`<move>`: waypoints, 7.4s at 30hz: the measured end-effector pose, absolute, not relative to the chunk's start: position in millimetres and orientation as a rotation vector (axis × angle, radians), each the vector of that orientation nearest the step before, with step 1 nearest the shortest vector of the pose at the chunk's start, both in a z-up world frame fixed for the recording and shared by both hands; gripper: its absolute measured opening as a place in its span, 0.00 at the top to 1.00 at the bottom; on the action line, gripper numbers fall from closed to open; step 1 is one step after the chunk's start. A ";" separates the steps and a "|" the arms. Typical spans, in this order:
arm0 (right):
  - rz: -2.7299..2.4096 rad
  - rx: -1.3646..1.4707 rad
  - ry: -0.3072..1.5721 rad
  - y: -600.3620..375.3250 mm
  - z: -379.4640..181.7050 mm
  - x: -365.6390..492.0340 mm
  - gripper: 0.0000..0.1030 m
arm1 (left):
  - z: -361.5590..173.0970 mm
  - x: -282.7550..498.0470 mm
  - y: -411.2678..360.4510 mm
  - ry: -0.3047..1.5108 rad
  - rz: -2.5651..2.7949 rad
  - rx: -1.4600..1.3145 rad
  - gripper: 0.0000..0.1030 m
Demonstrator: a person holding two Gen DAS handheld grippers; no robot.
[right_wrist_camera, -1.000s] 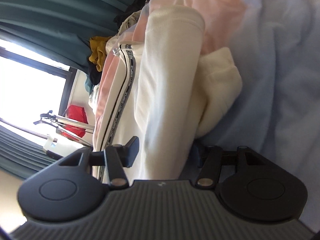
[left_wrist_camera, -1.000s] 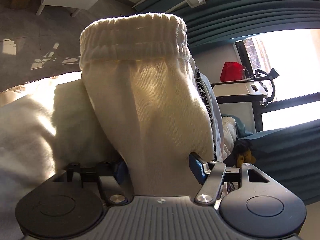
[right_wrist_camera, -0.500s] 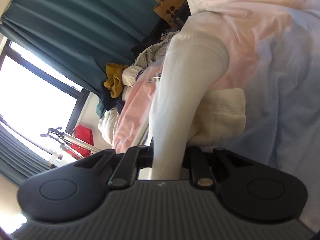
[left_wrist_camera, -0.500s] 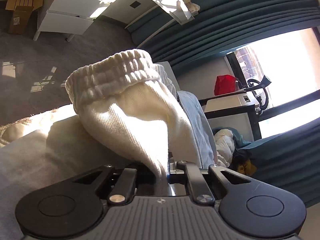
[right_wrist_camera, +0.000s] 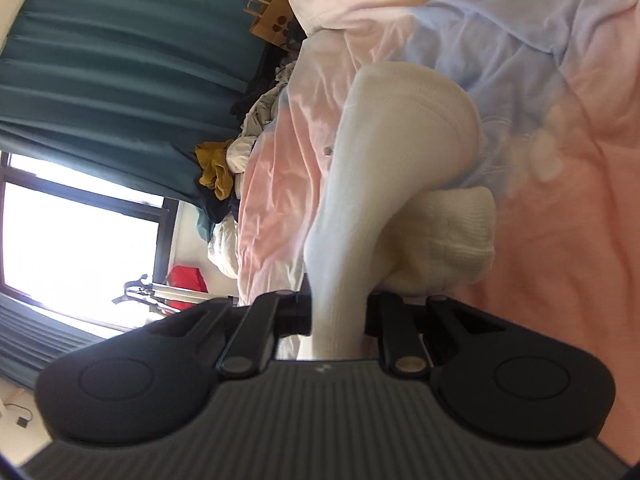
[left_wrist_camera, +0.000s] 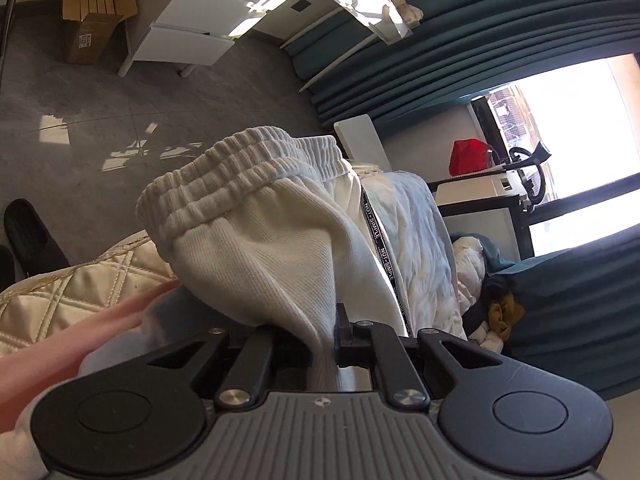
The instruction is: Fold clothes
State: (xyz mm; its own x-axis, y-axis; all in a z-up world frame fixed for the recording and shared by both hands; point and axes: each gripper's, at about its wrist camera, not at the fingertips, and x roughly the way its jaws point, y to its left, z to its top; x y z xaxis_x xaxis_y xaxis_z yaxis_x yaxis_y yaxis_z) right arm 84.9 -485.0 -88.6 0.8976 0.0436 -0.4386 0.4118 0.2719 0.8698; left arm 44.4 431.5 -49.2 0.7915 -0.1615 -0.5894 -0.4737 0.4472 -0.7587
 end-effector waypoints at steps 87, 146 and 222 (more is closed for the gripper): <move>-0.007 0.046 0.170 -273.2 44.2 125.1 0.83 | -29.5 154.6 143.8 0.653 -0.081 -0.407 0.25; 0.694 0.109 0.654 -141.1 -74.9 88.0 0.32 | -62.7 268.4 76.7 0.951 -0.384 -0.370 0.66; 0.356 0.203 0.646 -184.9 -70.7 107.9 0.79 | -98.8 73.8 428.7 0.446 0.476 -1.281 0.37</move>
State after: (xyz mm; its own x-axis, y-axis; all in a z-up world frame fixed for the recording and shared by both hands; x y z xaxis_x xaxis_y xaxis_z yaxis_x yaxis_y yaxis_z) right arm 107.9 -184.9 -70.7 0.7410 0.3847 -0.5503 -0.2597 0.9200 0.2935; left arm 73.8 428.7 -98.8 0.8217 0.0885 -0.5630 -0.5676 0.2164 -0.7944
